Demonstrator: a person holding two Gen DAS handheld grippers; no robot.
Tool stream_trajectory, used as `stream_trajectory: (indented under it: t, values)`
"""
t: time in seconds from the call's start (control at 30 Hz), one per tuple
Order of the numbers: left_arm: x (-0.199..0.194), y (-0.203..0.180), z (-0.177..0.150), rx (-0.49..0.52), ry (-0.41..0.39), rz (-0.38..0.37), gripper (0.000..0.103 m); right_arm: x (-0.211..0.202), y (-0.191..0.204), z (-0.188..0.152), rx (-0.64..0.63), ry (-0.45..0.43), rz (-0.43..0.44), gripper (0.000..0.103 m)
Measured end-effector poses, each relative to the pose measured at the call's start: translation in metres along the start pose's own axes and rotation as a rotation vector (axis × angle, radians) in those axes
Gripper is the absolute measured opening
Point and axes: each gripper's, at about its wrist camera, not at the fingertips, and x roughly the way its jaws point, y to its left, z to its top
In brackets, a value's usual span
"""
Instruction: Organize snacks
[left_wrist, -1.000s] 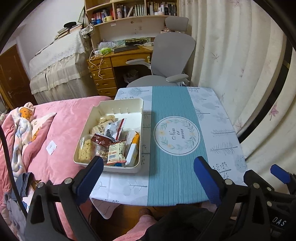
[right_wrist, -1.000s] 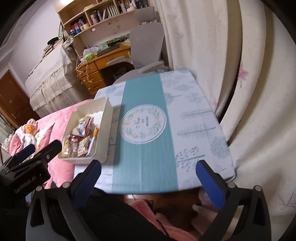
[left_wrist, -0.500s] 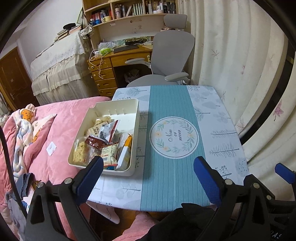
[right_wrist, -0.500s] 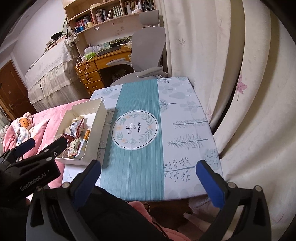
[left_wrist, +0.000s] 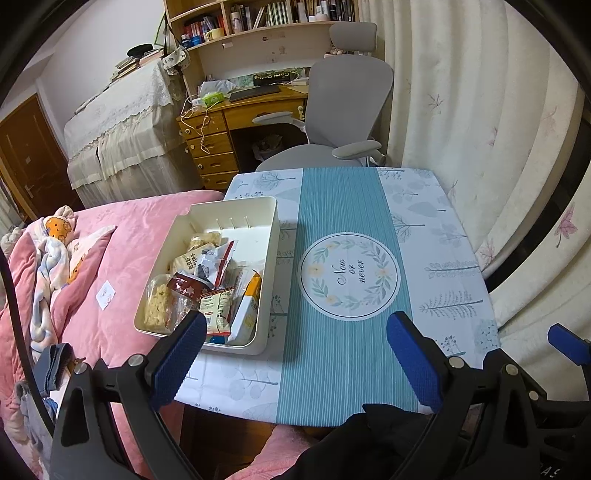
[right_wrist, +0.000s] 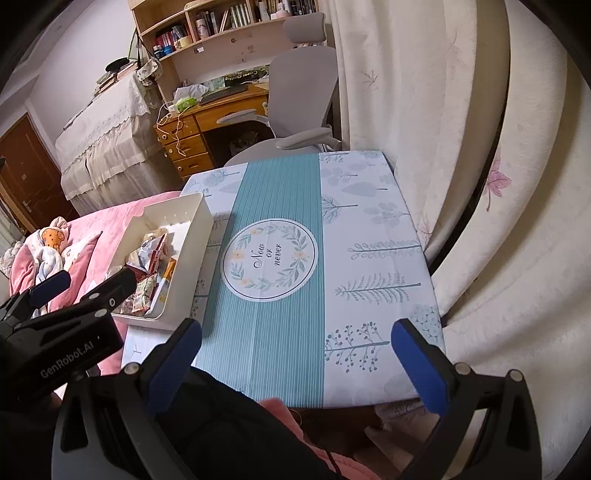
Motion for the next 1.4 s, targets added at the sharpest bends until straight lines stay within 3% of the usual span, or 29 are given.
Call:
stream_trajectory:
  t: [1.4]
  values:
    - [0.0,0.006,-0.008,-0.007,0.038,0.022,0.097,0.018,-0.012,-0.001,-0.012,0.043,0.027,0.103]
